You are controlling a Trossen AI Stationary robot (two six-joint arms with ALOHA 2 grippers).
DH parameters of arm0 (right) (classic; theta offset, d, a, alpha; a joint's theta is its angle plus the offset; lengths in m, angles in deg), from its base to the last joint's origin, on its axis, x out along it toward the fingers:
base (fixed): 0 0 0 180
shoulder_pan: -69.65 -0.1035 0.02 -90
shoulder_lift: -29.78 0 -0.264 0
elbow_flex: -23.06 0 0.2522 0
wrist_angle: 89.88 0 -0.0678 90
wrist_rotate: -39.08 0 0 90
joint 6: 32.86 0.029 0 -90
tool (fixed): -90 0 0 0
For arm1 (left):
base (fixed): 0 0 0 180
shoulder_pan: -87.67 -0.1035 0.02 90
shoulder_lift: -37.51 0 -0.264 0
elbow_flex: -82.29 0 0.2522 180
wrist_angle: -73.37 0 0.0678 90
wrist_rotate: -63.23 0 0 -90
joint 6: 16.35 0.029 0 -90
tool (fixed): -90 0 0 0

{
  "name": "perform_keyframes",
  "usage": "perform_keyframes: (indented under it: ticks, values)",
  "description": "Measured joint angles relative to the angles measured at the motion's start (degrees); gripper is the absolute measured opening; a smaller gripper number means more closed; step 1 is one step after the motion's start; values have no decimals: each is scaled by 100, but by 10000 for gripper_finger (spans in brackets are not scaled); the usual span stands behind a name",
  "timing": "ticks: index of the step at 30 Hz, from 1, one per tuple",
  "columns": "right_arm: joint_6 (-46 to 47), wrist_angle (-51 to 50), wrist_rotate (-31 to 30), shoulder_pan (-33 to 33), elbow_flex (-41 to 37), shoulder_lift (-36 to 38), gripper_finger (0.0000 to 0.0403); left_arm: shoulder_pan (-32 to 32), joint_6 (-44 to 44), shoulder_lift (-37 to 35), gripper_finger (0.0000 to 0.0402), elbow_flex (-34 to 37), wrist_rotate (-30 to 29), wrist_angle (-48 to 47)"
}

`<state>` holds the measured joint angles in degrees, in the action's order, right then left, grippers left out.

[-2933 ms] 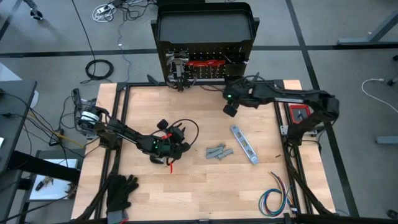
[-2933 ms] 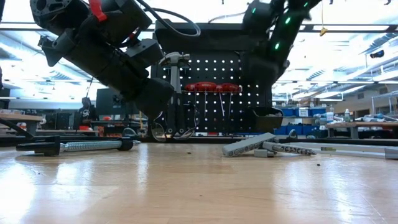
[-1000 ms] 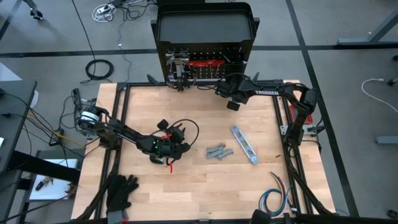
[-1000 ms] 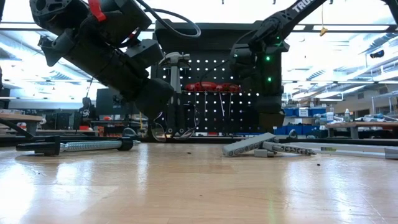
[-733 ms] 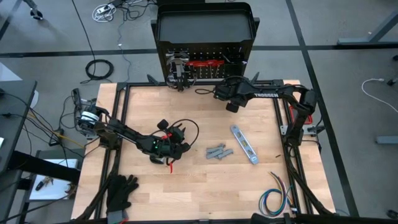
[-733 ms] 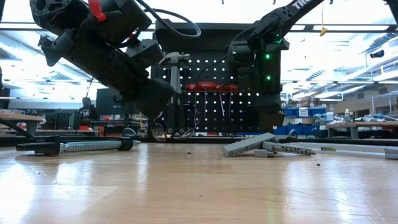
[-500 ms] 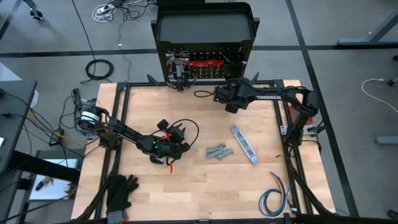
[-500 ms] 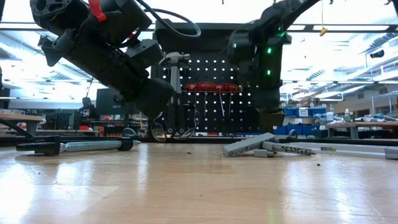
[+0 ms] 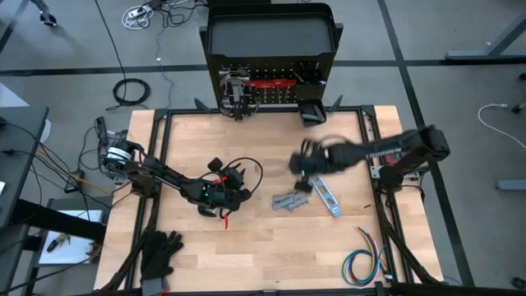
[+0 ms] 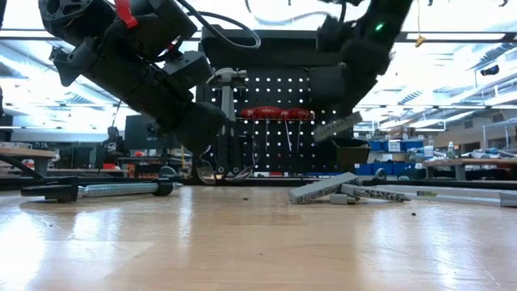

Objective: Hang tools onto peg board
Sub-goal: Put the screwdriver bits on the table, then unhang the hammer

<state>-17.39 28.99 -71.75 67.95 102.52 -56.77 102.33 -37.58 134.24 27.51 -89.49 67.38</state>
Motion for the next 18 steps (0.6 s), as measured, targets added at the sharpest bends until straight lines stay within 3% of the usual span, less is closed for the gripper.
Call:
perform_keyframes:
  ticks: [6, 8, 12, 18]
  values:
    - [3, 1824, 1580, -876, -696, -179, 1, 0, -47, 0, 110, 0, 164, 45]
    - [41, 2043, 1630, -937, -746, -245, 2, 1, -55, 0, 110, 0, 195, 83]
    - [111, 2255, 1152, -890, -908, -247, 10, 0, -55, 0, 110, 0, 197, 138]
    - [268, 2789, 1296, -780, -1205, -234, 62, 1, -24, 0, 110, 0, 269, 83]
